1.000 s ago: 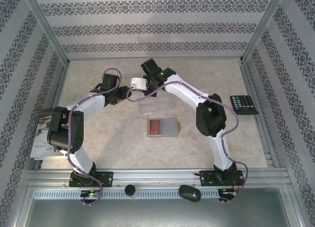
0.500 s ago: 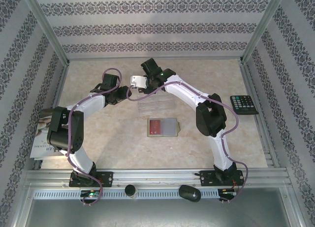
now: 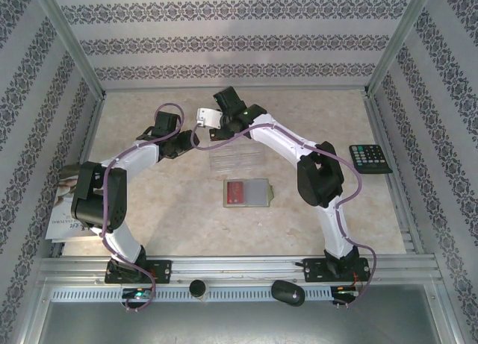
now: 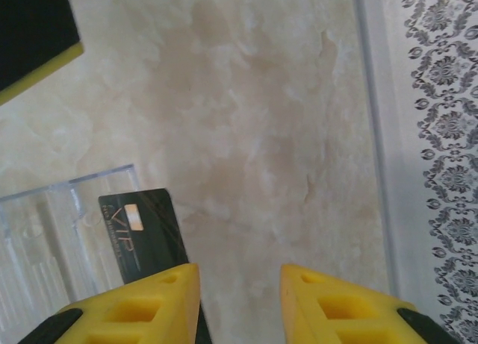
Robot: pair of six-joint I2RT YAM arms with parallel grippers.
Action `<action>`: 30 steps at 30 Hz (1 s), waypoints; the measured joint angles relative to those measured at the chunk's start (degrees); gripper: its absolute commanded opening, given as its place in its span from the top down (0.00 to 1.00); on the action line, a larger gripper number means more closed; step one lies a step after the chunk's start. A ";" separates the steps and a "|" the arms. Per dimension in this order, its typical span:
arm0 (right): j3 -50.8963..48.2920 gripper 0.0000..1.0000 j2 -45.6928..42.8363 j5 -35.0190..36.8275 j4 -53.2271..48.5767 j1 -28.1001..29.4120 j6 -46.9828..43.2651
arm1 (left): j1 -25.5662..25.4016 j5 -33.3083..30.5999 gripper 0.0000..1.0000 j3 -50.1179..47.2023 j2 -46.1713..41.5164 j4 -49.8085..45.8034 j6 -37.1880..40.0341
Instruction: Take the credit cards out of the card holder
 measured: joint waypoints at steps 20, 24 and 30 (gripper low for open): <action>-27.39 0.50 -27.85 -4.50 23.63 0.02 30.69 | -0.15 2.10 0.31 -12.41 -19.54 4.13 -4.20; -36.30 0.51 -34.58 -6.69 24.87 0.02 43.93 | -1.66 2.40 0.31 -16.85 -23.30 5.20 -5.22; -47.23 0.52 -37.53 -9.16 19.19 0.31 58.45 | -9.79 1.81 0.31 -22.08 -25.46 6.86 -5.49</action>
